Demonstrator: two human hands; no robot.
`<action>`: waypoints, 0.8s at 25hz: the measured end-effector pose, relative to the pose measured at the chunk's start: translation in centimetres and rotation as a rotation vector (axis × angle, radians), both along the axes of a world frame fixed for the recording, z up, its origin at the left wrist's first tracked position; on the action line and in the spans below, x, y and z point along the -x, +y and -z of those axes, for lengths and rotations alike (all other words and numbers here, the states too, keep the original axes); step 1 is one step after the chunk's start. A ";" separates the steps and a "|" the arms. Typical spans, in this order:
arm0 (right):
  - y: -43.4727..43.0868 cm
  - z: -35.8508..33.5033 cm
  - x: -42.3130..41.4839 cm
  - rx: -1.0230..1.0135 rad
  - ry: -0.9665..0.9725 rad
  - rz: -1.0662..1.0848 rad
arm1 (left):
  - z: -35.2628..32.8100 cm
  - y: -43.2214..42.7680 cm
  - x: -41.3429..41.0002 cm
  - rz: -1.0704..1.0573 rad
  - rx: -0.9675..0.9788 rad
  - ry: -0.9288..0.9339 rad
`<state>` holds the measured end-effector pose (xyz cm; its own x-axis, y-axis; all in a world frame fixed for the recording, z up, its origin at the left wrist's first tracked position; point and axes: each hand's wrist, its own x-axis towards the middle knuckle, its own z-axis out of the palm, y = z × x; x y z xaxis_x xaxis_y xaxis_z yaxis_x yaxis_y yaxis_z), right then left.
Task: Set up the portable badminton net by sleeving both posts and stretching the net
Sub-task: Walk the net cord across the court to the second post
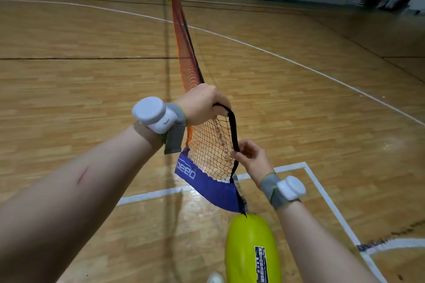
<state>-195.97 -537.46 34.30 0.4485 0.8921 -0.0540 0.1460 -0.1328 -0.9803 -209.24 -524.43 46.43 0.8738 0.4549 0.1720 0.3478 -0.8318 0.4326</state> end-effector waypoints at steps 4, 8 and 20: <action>-1.4 0.0 0.0 0.002 -0.029 0.074 | 0.5 0.2 1.0 -0.050 0.027 -0.054; -3.0 -0.4 0.6 -0.045 -0.024 0.078 | 2.1 1.6 1.9 -0.163 0.008 0.011; -5.2 -3.6 1.3 -0.128 -0.050 -0.022 | 6.6 -4.3 -1.2 0.105 -0.119 0.155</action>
